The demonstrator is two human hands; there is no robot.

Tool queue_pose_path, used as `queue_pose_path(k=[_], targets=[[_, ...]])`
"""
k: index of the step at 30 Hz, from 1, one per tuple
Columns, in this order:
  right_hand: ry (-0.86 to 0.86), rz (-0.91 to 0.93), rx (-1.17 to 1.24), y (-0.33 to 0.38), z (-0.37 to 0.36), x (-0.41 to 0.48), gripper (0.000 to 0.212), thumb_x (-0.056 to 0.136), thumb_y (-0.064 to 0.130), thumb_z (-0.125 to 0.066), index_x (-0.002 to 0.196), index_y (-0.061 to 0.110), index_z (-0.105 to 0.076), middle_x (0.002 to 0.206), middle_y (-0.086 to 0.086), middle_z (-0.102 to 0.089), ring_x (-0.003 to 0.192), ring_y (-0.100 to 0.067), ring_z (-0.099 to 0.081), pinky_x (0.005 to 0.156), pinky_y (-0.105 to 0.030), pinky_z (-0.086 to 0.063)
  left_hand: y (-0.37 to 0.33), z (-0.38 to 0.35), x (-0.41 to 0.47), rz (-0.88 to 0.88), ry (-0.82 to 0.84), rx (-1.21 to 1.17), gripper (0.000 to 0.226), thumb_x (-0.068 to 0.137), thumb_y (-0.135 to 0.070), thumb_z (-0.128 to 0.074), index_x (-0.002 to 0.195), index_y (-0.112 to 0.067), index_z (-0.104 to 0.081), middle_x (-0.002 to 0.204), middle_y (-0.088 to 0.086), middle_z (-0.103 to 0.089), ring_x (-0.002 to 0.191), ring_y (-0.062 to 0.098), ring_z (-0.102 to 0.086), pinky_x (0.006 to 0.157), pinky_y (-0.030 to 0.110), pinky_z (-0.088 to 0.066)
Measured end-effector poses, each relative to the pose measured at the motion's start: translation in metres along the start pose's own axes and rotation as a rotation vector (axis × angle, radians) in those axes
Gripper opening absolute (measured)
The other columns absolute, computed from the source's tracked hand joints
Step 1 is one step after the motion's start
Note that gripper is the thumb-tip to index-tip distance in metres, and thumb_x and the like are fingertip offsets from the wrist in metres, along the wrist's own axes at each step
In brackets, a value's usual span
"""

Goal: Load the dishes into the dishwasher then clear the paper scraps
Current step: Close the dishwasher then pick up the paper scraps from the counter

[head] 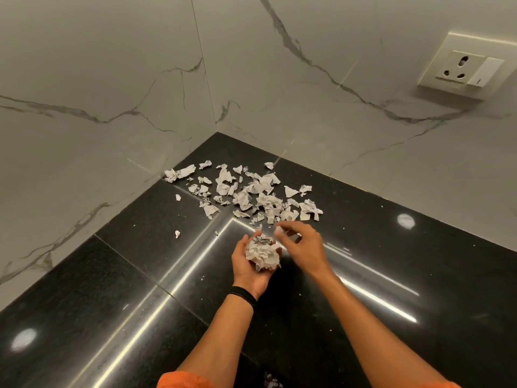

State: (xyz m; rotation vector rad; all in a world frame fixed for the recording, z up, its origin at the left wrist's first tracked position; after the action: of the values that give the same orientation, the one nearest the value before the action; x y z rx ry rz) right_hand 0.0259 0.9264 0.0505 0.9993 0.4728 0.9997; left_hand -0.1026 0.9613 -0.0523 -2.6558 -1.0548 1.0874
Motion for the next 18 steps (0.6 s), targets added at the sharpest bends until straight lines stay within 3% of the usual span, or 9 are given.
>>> queue_pose_path(k=[2, 7, 10, 12, 15, 18], targets=[[0.093, 0.099, -0.032, 0.019, -0.018, -0.009, 0.021, 0.089, 0.033, -0.075, 0.109, 0.028, -0.076, 0.099, 0.019, -0.066, 0.095, 0.009, -0.053, 0.076, -0.006, -0.038, 0.002, -0.004, -0.003, 0.012, 0.033, 0.002, 0.038, 0.097, -0.04, -0.048, 0.111, -0.012, -0.07, 0.112, 0.018, -0.07, 0.098, 0.033, -0.069, 0.089, 0.046, -0.052], [0.251, 0.11, -0.12, 0.018, -0.051, -0.016, 0.033, 0.084, 0.054, -0.073, 0.113, 0.037, -0.074, 0.108, 0.017, -0.062, 0.106, -0.007, -0.049, 0.084, -0.023, -0.04, -0.003, -0.001, -0.007, 0.006, 0.056, -0.061, 0.041, 0.097, -0.036, -0.047, 0.12, -0.01, -0.068, 0.112, 0.021, -0.07, 0.098, 0.037, -0.07, 0.084, 0.048, -0.058], [0.174, 0.061, 0.066, 0.021, -0.043, -0.005, 0.019, 0.093, 0.045, -0.068, 0.107, 0.036, -0.076, 0.106, 0.017, -0.066, 0.104, -0.003, -0.056, 0.08, -0.022, -0.045, -0.005, 0.001, -0.011, 0.031, 0.062, -0.105, 0.045, 0.094, -0.036, -0.047, 0.121, -0.005, -0.066, 0.123, 0.023, -0.065, 0.112, 0.039, -0.062, 0.102, 0.052, -0.046], [0.089, 0.002, 0.103, 0.016, -0.034, 0.007, 0.014, 0.097, 0.033, -0.066, 0.106, 0.029, -0.075, 0.102, 0.015, -0.068, 0.096, 0.001, -0.059, 0.078, -0.022, -0.047, -0.011, 0.006, -0.011, 0.004, 0.039, -0.119, 0.046, 0.095, -0.034, -0.046, 0.123, -0.005, -0.066, 0.129, 0.023, -0.063, 0.113, 0.037, -0.061, 0.101, 0.05, -0.046], [0.095, -0.067, -0.034, 0.0, -0.038, 0.027, 0.02, 0.098, 0.021, -0.063, 0.116, 0.022, -0.072, 0.112, 0.008, -0.069, 0.097, -0.002, -0.061, 0.087, -0.028, -0.052, -0.022, 0.017, -0.007, -0.013, 0.001, -0.166, 0.045, 0.093, -0.033, -0.05, 0.126, -0.007, -0.065, 0.144, 0.022, -0.053, 0.127, 0.038, -0.053, 0.105, 0.052, -0.043], [0.219, 0.014, -0.268, -0.003, -0.063, 0.044, 0.033, 0.097, 0.023, -0.065, 0.131, 0.021, -0.065, 0.129, 0.002, -0.065, 0.112, -0.015, -0.061, 0.101, -0.039, -0.049, -0.037, 0.028, -0.008, -0.047, -0.029, -0.211, 0.052, 0.093, -0.034, -0.051, 0.138, -0.009, -0.058, 0.146, 0.021, -0.051, 0.128, 0.039, -0.054, 0.104, 0.054, -0.045]])
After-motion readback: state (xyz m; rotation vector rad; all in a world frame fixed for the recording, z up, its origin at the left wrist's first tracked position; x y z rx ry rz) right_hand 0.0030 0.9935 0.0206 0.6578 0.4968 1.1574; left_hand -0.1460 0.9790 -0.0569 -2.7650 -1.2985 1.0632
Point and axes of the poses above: each hand's wrist, its own x-axis towards the middle knuckle, its own z-axis out of the back of the hand, y = z × x, the point moved 10 cm from there along x, towards the middle knuckle
